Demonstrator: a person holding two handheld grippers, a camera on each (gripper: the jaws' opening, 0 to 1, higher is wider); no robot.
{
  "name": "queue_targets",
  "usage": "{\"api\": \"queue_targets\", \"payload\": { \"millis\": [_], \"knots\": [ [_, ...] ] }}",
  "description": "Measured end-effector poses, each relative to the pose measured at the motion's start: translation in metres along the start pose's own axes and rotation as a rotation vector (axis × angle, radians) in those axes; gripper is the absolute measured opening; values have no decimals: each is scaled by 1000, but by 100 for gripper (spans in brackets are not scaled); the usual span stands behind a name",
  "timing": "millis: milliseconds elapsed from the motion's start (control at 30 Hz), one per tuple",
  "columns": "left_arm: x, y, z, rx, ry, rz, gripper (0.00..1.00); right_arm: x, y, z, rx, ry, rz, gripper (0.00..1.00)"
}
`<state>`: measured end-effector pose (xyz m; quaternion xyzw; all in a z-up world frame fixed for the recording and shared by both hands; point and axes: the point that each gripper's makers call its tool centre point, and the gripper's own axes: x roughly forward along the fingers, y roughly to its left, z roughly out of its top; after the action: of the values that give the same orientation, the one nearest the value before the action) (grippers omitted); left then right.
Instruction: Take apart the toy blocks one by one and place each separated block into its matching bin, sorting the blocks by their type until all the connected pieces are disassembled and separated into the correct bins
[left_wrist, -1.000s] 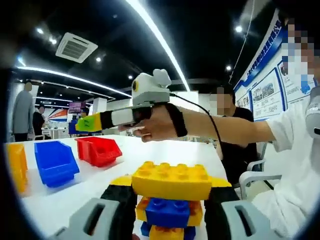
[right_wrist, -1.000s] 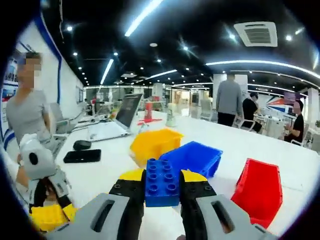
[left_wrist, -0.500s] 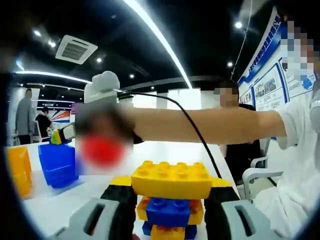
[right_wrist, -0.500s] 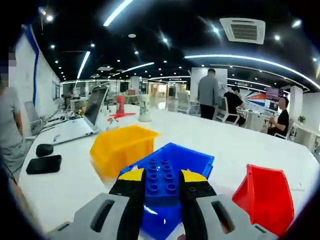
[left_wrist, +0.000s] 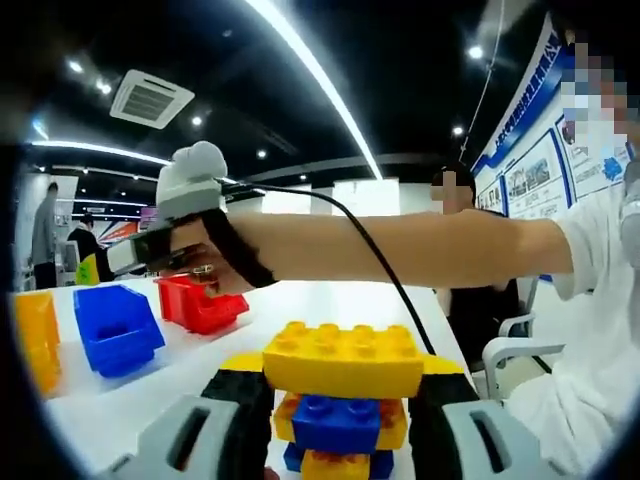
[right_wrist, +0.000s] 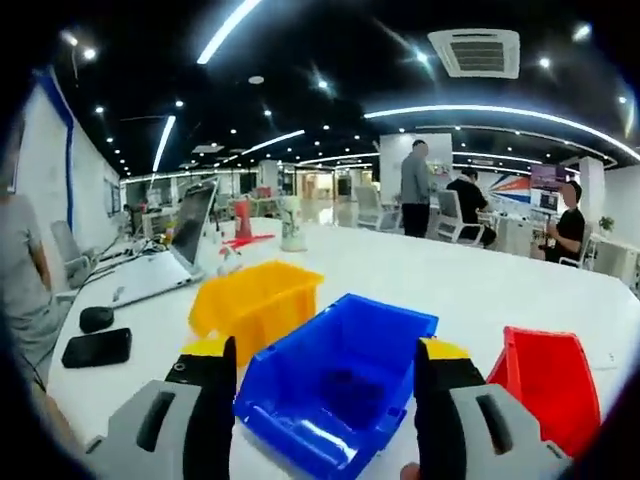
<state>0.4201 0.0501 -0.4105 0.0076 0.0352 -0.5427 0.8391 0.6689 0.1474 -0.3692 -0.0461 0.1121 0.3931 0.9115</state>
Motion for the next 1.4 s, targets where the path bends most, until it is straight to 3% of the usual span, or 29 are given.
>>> {"api": "queue_targets", "payload": {
  "millis": [167,433,667,800,1033,1233,1400],
  "knots": [
    [0,2,0,-1,-3,3,54,-21,9,1,-9,-14,42,67],
    [0,2,0,-7,-18,7,54,-98,37,-1,-69,-83,95,62],
    [1,1,0,-7,-22,16,54,-153,27,1,-116,-149,63,60],
    [-1,2,1,-7,-23,20,54,-181,26,2,-84,-184,79,58],
    [-5,3,0,-5,-18,20,54,-234,34,-14,-63,-214,116,57],
    [-5,3,-1,4,-24,23,54,-249,34,-47,-40,-178,114,57],
    [-5,4,-1,0,-28,35,55,-246,43,-51,-26,-173,135,57]
  ]
}}
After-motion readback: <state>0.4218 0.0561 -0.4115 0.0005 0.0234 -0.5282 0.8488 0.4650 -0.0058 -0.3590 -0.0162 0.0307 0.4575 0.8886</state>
